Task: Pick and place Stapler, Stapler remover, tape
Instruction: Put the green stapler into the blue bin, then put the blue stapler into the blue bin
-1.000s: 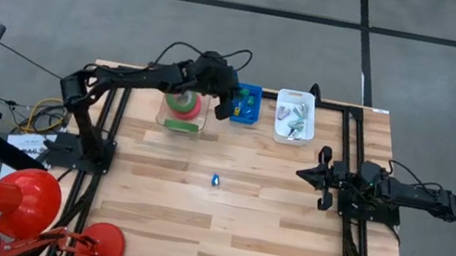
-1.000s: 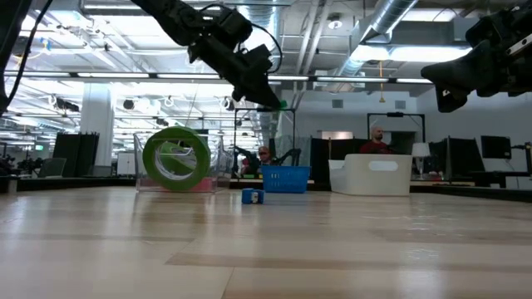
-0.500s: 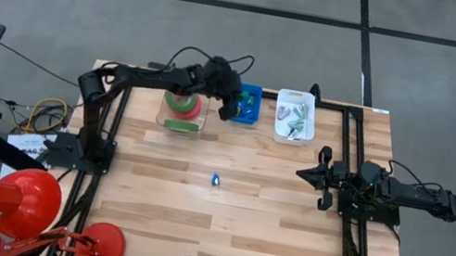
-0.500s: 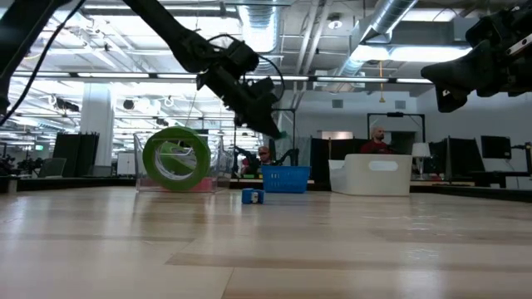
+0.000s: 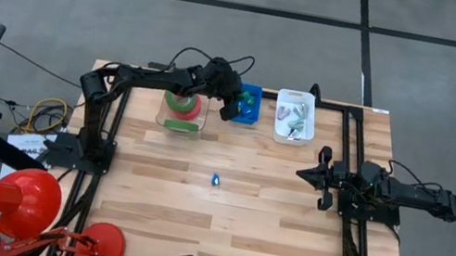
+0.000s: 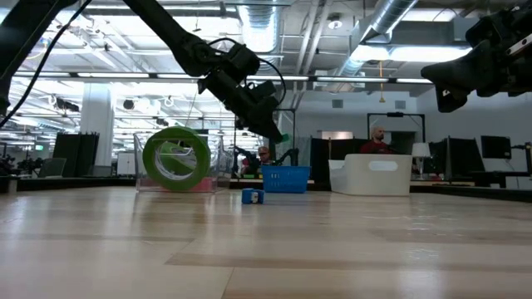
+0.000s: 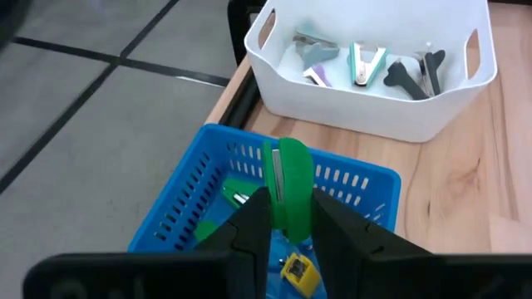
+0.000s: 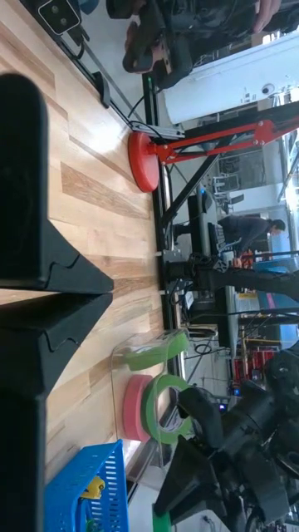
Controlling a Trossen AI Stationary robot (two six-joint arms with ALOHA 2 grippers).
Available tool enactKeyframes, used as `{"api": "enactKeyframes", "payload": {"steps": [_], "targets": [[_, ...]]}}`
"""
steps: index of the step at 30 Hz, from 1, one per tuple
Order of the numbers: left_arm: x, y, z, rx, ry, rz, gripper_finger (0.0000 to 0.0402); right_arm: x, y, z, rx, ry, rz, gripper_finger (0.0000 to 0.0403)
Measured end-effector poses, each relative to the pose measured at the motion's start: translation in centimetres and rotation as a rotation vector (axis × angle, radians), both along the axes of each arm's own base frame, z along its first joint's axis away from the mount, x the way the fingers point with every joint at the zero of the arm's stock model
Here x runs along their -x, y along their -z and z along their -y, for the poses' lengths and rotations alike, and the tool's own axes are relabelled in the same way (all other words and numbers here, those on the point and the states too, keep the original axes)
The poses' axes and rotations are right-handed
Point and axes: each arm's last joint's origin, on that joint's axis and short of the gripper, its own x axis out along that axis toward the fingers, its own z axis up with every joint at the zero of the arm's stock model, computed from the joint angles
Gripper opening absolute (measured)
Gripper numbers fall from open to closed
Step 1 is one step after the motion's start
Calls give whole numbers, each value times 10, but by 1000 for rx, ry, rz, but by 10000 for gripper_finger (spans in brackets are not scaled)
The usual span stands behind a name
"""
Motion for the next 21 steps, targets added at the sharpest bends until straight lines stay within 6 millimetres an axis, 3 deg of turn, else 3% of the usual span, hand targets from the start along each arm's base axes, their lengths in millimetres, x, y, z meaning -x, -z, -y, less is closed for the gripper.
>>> {"api": "enactKeyframes", "payload": {"steps": [6, 16, 21], "targets": [[0, 0, 0, 0, 0, 0, 101, 0, 0, 0, 0, 0, 0, 0], [0, 0, 0, 0, 1, 0, 205, 0, 0, 0, 0, 0, 0, 0], [-2, -1, 4, 0, 11, -1, 229, 0, 0, 0, 0, 0, 0, 0]]}}
